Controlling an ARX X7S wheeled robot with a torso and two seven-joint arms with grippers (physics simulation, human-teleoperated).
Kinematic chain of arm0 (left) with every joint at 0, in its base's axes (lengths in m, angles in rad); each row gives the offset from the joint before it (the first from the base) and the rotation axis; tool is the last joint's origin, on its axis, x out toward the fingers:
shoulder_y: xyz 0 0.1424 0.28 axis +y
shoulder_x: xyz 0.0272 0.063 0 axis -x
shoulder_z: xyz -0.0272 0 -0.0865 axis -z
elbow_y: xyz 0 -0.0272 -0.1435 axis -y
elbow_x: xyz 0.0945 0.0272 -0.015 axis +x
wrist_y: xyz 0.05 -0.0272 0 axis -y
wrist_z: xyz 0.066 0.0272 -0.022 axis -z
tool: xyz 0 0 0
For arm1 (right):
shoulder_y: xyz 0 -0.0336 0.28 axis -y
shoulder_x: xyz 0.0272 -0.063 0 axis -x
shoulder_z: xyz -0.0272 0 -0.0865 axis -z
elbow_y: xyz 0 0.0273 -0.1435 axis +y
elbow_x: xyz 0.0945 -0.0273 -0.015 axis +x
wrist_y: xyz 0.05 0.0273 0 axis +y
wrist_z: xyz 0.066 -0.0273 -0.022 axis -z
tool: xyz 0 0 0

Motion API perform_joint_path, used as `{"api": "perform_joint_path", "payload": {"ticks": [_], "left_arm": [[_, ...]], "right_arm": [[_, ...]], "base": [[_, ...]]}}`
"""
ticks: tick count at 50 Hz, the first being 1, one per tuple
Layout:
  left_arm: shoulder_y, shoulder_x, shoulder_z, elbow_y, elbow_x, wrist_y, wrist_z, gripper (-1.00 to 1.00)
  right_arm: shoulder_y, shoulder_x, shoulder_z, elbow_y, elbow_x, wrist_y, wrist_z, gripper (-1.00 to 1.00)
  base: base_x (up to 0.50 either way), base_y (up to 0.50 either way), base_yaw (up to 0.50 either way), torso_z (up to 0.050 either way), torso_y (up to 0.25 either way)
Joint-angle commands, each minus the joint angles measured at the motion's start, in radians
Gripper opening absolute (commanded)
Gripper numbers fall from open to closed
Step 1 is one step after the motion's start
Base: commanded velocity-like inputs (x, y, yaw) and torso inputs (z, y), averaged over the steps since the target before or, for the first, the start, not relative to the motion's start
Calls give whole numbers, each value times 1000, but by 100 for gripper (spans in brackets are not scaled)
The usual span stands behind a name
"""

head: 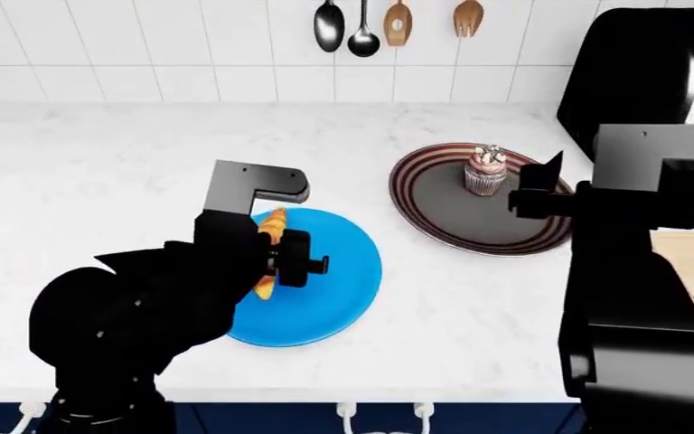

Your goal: From the different types of pastries on the counter, select a croissant and place it on the cutting board. Then retrieve a jar of jam from the cabinet and place it alongside the croissant on the cutting board.

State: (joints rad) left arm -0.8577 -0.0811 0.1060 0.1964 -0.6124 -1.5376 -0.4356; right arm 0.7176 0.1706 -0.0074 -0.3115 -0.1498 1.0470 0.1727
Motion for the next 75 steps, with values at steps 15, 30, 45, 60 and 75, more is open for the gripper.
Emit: {"api": "perform_joint_path", "payload": {"ticks": [15, 30, 45, 60, 75], "left_arm": [[-144, -118, -164, 241, -682, -25, -450, -100], [-148, -156, -96, 229, -731, 46, -491, -100], [-149, -168, -58, 205, -732, 81, -490, -100], [-138, -179, -8, 193, -716, 121, -470, -100], [-136, -179, 26, 177, -726, 144, -472, -100]], "right_arm": [[5, -10, 39, -205, 68, 152, -73, 100], [0, -14, 37, -239, 96, 170, -95, 100], [-22, -6, 61, -257, 120, 165, -111, 100], [-35, 14, 54, -275, 133, 179, -123, 100], [-53, 22, 81, -284, 141, 162, -121, 100]], "base": [[1, -133, 0, 0, 0], [-117, -500, 0, 0, 0], [0, -500, 0, 0, 0], [0, -500, 0, 0, 1], [0, -500, 0, 0, 0]]}}
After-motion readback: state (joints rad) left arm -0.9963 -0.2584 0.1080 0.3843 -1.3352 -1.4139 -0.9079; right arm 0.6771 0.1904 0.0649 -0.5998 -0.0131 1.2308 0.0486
